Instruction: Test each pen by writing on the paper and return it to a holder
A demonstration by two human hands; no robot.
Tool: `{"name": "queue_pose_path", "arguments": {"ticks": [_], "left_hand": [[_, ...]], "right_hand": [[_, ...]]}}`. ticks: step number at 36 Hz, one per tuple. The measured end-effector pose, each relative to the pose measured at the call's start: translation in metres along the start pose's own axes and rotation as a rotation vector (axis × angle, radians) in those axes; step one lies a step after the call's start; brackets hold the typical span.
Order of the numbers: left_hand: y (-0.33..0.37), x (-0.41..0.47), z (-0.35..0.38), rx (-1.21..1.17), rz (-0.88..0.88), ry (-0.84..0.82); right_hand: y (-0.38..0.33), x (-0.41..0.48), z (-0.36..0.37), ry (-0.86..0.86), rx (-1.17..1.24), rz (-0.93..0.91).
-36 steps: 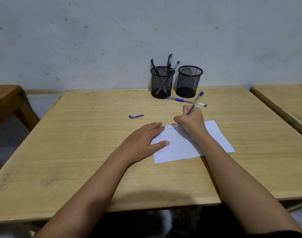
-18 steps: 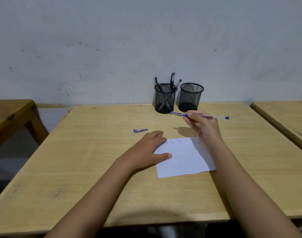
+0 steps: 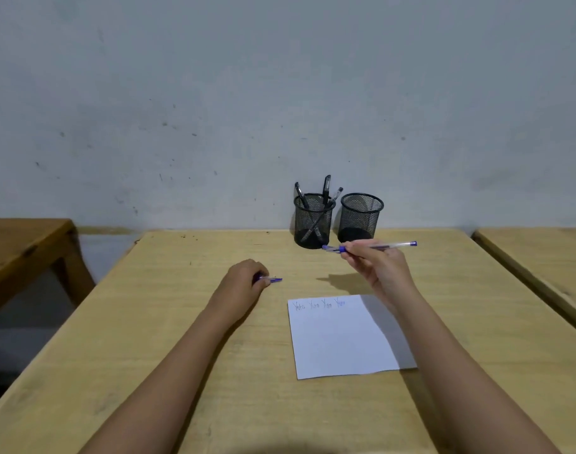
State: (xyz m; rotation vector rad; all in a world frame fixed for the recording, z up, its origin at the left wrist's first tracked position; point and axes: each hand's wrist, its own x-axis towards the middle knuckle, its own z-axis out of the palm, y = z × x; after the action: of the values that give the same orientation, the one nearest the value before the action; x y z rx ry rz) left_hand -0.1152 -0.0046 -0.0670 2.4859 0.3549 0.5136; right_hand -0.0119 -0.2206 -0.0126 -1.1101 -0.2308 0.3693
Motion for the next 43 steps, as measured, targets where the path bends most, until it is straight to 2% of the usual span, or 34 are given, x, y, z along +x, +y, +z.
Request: {"name": "queue_pose_path", "arguments": {"ticks": [5, 7, 21, 30, 37, 41, 43], "left_hand": [[0.026, -0.006, -0.005, -0.422, -0.071, 0.063], [0.035, -0.004, -0.008, -0.506, -0.075, 0.078], [0.066, -0.006, -0.022, -0.571, 0.074, -0.003], [0.074, -0.005, -0.025, -0.651, 0.080, 0.018], [0.077, -0.006, -0.035, -0.624, 0.112, -0.063], [0.071, 0.000, -0.047, -0.581, 0.078, -0.077], [0.064, 0.003, -0.053, -0.568, 0.057, -0.097]], "right_hand": [[0.005, -0.005, 0.013, -0.059, -0.026, 0.001], [0.006, -0.006, 0.017, -0.075, -0.046, -0.005], [0.004, -0.015, 0.022, -0.174, -0.162, -0.050], [0.000, -0.019, 0.029, -0.186, -0.252, -0.154], [-0.010, -0.022, 0.020, -0.265, -0.264, -0.091], [-0.022, -0.019, 0.008, -0.201, -0.150, -0.119], [-0.027, -0.017, -0.002, -0.189, -0.191, -0.154]]}}
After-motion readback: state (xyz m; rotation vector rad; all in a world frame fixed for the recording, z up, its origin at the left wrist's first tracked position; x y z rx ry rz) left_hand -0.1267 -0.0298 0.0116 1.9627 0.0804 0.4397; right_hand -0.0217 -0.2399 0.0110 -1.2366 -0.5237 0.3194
